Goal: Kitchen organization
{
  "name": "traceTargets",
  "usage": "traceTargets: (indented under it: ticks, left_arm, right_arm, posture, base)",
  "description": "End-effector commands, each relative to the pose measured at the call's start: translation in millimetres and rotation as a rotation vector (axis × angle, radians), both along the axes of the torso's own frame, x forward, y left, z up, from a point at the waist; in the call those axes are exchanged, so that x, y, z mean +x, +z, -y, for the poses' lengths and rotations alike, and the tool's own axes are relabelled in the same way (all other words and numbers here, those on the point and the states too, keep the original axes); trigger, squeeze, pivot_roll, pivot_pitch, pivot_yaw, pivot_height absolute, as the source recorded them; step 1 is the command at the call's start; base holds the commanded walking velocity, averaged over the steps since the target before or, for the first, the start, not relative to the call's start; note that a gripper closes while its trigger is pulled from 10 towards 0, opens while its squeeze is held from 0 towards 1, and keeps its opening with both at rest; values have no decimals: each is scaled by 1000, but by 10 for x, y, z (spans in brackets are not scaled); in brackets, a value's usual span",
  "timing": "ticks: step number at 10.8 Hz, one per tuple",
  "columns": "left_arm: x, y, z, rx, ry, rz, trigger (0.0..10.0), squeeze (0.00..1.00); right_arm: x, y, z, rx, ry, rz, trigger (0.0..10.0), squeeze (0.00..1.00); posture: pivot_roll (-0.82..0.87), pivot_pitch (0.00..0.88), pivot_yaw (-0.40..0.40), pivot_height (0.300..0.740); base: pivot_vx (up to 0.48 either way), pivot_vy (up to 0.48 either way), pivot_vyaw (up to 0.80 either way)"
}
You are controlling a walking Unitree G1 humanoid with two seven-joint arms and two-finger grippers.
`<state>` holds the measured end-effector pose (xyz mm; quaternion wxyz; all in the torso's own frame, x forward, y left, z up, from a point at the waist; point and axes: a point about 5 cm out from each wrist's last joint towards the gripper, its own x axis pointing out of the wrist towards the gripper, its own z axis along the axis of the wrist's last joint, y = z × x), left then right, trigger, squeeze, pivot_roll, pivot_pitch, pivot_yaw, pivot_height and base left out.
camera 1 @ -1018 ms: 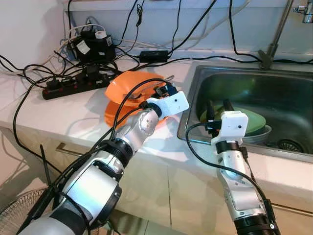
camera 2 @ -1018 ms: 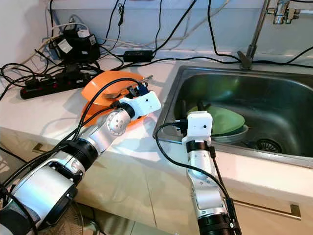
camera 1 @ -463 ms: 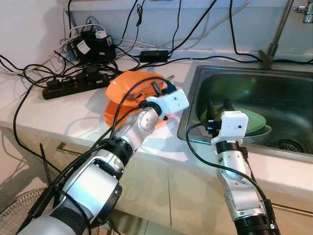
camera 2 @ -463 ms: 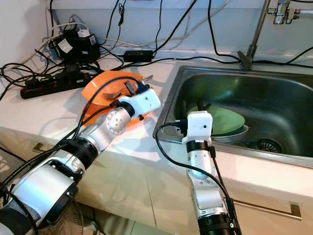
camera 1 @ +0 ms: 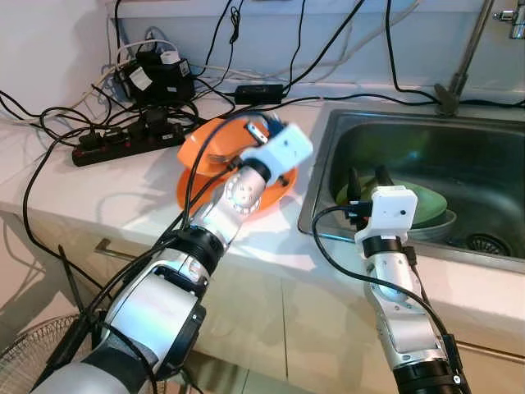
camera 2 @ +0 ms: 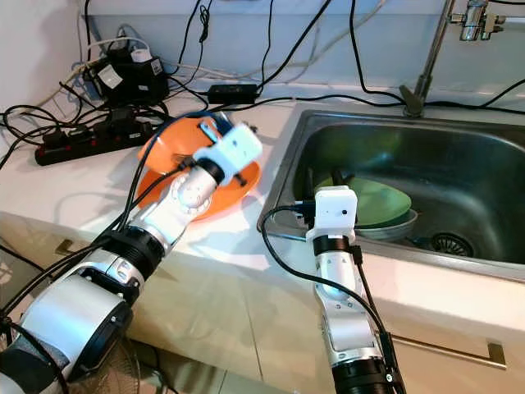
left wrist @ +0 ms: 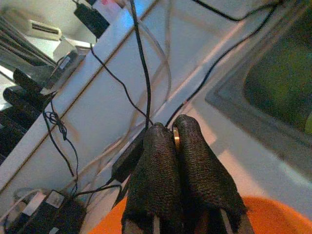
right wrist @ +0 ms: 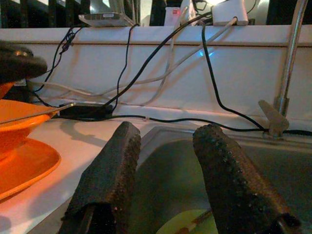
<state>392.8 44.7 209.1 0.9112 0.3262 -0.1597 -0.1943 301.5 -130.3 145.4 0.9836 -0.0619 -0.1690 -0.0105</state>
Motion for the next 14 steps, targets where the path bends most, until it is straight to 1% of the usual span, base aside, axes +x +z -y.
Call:
traceTargets:
  ticks: [1, 2, 3, 4, 6, 7, 8, 9, 10, 11, 12, 13, 14]
  left_arm:
    - [4, 45, -31, -69, -20, -29, 10000, 0]
    - [2, 76, -41, -125, -37, -54, 10000, 0]
    - [-4, 193, -58, -209, -60, -61, 10000, 0]
    - [-11, 299, -79, -255, -77, -55, 10000, 0]
    - [-63, 535, -128, -379, -128, -45, 10000, 0]
    - [-112, 637, -157, -430, -157, -40, 10000, 0]
    - [-186, 753, -175, -500, -207, -42, 10000, 0]
    - [-294, 850, -149, -572, -298, -49, 10000, 0]
    - [-344, 871, -124, -603, -338, -60, 10000, 0]
    - [-451, 897, -66, -685, -443, -79, 10000, 0]
    - [-553, 881, -15, -785, -541, -97, 10000, 0]
    - [-588, 852, 3, -811, -568, -112, 10000, 0]
    - [-636, 732, 61, -871, -609, -170, 10000, 0]
  right_arm:
    - [2, -91, -4, 2, -4, -50, 10000, 0]
    - [2, -92, -6, 2, -2, -50, 10000, 0]
    - [1, -93, -7, 4, -1, -51, 10000, 0]
    - [1, -94, -9, 4, 0, -51, 10000, 0]
    - [8, -91, -10, 3, 0, -52, 10000, 0]
    - [11, -90, -14, 1, 1, -52, 10000, 0]
    - [12, -90, -16, 0, 1, -52, 10000, 0]
    - [11, -88, -17, 0, 0, -51, 10000, 0]
    - [11, -89, -16, 0, -1, -51, 10000, 0]
    - [12, -91, -14, -1, -2, -52, 10000, 0]
    - [12, -92, -14, -2, -2, -52, 10000, 0]
    - [12, -90, -12, -3, -4, -51, 10000, 0]
    - [10, -85, -11, -6, -1, -47, 10000, 0]
  posture:
    - [34, 0, 122, 740]
    - [34, 0, 122, 740]
    - [36, 0, 120, 740]
    - [36, 0, 120, 740]
    - [40, 0, 118, 740]
    - [40, 0, 118, 740]
    - [40, 0, 118, 740]
    - [40, 0, 119, 740]
    - [40, 0, 119, 740]
    - [40, 0, 118, 740]
    - [40, 0, 118, 740]
    - [39, 0, 118, 740]
    - [36, 0, 119, 740]
  base:
    - [0, 0, 0]
    - [0, 0, 0]
    - [0, 0, 0]
    - [0, 0, 0]
    - [0, 0, 0]
    - [0, 0, 0]
    - [0, 0, 0]
    - [0, 0, 0]
    - [0, 0, 0]
    - [0, 0, 0]
    - [0, 0, 0]
    - [0, 0, 0]
    - [0, 0, 0]
